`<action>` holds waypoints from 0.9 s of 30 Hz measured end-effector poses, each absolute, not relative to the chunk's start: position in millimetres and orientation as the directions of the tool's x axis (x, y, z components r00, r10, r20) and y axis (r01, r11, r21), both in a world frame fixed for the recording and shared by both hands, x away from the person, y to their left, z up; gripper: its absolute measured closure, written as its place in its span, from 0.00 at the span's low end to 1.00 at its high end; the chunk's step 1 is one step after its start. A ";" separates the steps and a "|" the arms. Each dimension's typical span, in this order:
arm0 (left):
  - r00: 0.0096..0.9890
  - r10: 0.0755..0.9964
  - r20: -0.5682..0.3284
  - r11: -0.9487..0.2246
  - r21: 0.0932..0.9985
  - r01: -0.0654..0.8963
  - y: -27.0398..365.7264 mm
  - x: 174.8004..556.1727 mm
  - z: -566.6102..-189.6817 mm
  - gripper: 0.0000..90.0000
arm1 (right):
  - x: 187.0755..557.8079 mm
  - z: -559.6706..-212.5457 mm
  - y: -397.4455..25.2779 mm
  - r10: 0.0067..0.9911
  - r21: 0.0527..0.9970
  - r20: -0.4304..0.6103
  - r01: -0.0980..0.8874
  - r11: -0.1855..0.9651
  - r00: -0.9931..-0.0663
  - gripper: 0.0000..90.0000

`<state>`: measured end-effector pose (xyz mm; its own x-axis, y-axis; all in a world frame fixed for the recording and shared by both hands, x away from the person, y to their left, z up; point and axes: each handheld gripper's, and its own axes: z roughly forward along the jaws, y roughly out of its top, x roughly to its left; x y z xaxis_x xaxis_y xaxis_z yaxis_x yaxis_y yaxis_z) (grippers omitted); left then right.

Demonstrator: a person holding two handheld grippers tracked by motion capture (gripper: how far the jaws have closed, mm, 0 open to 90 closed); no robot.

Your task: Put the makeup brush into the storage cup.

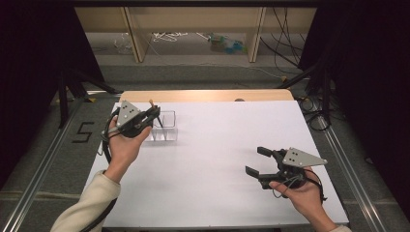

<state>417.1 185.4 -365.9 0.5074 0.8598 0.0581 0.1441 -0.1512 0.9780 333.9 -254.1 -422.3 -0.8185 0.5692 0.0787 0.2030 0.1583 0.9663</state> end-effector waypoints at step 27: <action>0.491 0.869 0.062 -0.150 0.978 0.142 186.6 426.0 -363.4 0.92 | 332.9 -423.2 -258.1 0.583 0.969 0.070 0.195 0.154 -0.809 0.22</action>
